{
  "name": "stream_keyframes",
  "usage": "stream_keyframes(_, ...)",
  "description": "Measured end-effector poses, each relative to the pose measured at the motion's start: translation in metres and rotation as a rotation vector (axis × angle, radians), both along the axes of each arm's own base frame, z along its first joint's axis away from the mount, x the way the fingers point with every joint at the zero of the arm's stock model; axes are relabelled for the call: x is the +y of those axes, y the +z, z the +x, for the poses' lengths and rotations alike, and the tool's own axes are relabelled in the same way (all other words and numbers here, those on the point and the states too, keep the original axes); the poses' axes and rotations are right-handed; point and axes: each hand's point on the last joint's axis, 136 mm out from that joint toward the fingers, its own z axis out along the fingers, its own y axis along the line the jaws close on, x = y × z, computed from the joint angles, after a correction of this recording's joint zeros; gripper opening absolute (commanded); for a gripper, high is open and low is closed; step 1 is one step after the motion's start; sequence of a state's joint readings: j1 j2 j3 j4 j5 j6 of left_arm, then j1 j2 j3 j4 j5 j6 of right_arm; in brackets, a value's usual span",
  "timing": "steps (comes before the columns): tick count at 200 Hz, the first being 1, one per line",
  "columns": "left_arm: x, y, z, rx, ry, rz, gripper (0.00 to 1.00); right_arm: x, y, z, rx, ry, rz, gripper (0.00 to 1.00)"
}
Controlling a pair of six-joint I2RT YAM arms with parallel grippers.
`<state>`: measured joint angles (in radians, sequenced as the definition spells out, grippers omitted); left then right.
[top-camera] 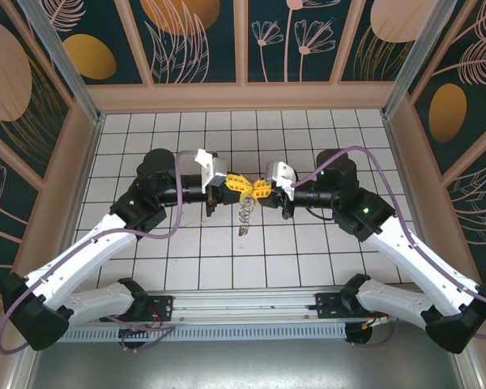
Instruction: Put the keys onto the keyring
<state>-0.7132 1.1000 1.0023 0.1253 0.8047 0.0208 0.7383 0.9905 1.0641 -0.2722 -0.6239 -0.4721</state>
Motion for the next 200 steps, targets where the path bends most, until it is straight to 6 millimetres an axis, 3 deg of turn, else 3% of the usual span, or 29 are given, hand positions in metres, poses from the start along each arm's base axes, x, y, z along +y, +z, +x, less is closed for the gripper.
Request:
stream_keyframes(40,0.001,0.001,0.000,-0.009,0.005,0.010,0.00,-0.002,0.003,0.000,0.000,-0.005,0.008,0.00)
stream_keyframes(68,0.000,-0.001,0.005,-0.031,0.033,0.088,0.10,-0.003,0.000,0.002,0.002,-0.015,-0.002,0.00)
stream_keyframes(149,0.006,-0.043,0.020,-0.028,0.097,0.301,0.13,-0.002,-0.018,0.014,0.049,-0.039,-0.079,0.00)
stream_keyframes(200,0.006,-0.052,0.022,-0.012,0.094,0.327,0.14,-0.001,-0.018,0.015,0.054,-0.034,-0.087,0.00)
